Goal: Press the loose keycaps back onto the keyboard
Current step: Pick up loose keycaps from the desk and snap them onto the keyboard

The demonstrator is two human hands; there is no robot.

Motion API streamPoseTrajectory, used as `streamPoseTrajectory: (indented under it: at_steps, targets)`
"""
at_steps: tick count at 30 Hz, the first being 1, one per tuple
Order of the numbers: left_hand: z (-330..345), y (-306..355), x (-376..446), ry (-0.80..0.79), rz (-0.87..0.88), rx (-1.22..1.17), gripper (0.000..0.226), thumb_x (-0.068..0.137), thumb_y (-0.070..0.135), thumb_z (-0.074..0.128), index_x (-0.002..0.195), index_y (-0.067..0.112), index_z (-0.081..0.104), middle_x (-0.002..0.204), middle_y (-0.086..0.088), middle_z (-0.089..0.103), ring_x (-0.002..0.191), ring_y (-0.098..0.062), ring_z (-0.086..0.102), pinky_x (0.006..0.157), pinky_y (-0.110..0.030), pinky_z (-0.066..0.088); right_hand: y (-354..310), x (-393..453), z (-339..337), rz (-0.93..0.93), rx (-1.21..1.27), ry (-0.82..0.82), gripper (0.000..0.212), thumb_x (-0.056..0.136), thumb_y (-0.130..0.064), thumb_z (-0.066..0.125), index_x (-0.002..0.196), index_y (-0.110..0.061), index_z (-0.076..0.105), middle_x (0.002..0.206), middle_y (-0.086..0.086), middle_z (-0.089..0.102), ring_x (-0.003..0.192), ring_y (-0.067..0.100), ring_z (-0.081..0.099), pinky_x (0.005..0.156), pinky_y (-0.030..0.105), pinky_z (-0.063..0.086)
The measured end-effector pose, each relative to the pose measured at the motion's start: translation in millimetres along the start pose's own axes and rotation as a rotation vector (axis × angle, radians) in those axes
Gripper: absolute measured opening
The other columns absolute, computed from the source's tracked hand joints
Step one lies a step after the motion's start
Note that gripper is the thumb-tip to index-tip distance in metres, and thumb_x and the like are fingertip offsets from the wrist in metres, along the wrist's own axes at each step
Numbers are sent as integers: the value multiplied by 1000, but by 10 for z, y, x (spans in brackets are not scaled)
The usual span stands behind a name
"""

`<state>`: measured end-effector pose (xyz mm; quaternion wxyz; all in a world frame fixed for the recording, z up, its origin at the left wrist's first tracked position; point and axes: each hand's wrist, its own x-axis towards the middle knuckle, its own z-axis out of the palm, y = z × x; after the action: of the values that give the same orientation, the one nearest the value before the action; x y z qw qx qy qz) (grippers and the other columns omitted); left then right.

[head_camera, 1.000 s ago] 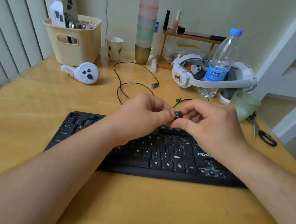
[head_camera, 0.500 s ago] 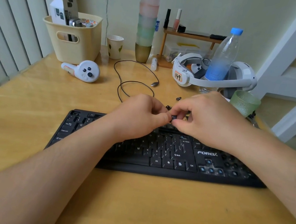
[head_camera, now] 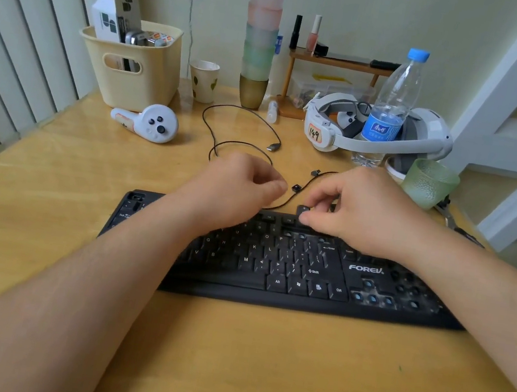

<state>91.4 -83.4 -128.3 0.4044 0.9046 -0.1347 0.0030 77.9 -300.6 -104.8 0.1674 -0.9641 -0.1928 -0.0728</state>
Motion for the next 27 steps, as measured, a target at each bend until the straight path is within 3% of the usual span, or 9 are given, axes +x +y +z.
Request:
streamPoseTrajectory:
  at_steps: [2,4,8,12,14,17,21,27]
  targets:
    - [-108,-72,45,118,12,118,17,101,43,59,107,38,74,97,14,69,81,-7,62,74,-30,53,83,5,31,68,64,-83,11,79,-43,86,85,-36,79,74,-20,72,71,-7,63,62,14,45]
    - [-185,-146,73,172,-3,157,15,101,40,59,106,40,73,100,10,67,76,-6,59,70,-30,51,142,-3,64,103,88,-141,11,79,-43,87,83,-36,79,75,-20,72,73,-6,63,63,15,43]
    - [-199,-228,93,127,-30,184,14,98,38,61,104,39,74,96,12,66,78,-5,61,68,-29,49,153,-13,57,89,75,-175,6,83,-41,83,81,-37,80,76,-23,71,76,-6,62,61,14,41]
    - [-118,-223,108,91,-26,194,12,96,42,64,102,40,75,98,15,68,87,-6,62,74,-29,52,120,-29,58,54,50,-157,4,88,-38,79,87,-35,81,73,-35,66,76,-18,57,60,3,39]
    - [-95,-221,105,79,-25,199,12,96,42,65,103,40,75,97,17,67,88,-4,63,75,-29,53,107,-46,76,29,20,-132,7,91,-38,76,91,-35,82,76,-28,69,80,-19,55,63,1,38]
    - [-81,-222,100,80,-11,215,13,95,43,65,104,40,74,97,19,65,90,-4,62,78,-29,53,72,-77,81,-40,-60,-134,12,94,-39,71,99,-36,82,86,-25,67,82,-13,56,71,8,42]
    - [-50,-215,100,75,6,212,14,95,42,66,105,39,75,95,20,66,91,-1,61,75,-26,49,25,-64,67,-169,-225,-168,21,96,-42,67,113,-37,78,83,-25,57,81,-1,52,89,27,48]
    - [-38,-202,99,74,19,223,15,96,42,65,106,39,75,94,21,66,93,0,60,74,-25,46,-94,-32,16,-285,-553,-268,36,106,-48,45,116,-29,74,105,-10,66,102,12,58,90,32,49]
